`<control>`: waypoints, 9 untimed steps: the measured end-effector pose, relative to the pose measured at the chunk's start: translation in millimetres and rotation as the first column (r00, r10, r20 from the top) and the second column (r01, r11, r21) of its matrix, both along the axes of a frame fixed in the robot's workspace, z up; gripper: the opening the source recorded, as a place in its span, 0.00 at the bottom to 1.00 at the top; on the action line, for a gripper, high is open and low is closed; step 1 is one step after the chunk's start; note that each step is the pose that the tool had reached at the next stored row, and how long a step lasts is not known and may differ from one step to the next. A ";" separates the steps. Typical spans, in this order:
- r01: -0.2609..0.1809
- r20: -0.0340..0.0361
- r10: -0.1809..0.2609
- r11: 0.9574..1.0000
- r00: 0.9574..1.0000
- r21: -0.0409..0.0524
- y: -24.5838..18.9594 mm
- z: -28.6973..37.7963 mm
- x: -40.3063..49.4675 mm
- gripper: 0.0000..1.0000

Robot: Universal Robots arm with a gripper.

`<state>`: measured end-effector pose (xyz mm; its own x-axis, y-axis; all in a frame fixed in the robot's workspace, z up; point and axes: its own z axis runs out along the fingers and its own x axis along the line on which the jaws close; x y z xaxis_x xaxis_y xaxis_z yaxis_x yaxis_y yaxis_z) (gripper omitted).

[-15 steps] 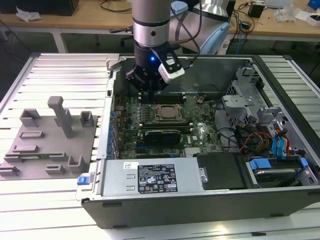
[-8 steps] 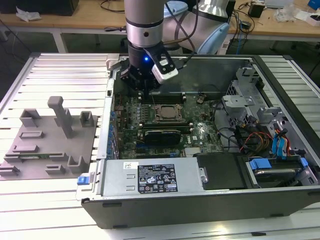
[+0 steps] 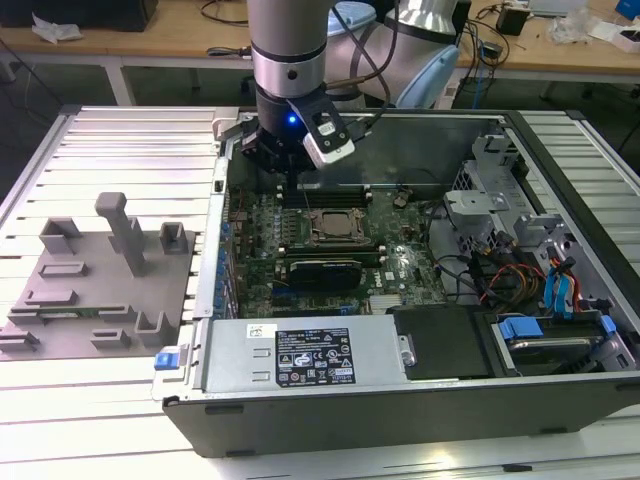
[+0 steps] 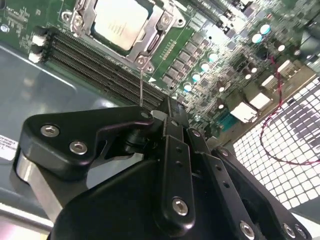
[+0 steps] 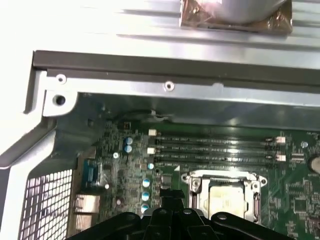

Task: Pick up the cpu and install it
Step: 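Install the first cpu locking lever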

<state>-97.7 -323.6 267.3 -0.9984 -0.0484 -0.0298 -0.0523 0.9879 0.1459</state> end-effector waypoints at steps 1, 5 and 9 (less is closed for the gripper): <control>0.000 0.000 0.000 1.000 1.000 0.000 0.0 0.0 0.0 0.11; 0.000 0.000 0.000 0.999 1.000 0.038 0.0 -0.1 0.0 0.11; 0.000 0.000 0.000 0.996 1.000 0.092 0.0 -3.5 0.0 0.11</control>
<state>-97.7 -323.6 263.8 -0.9984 -0.0456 -0.0342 -0.0524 0.9703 0.2360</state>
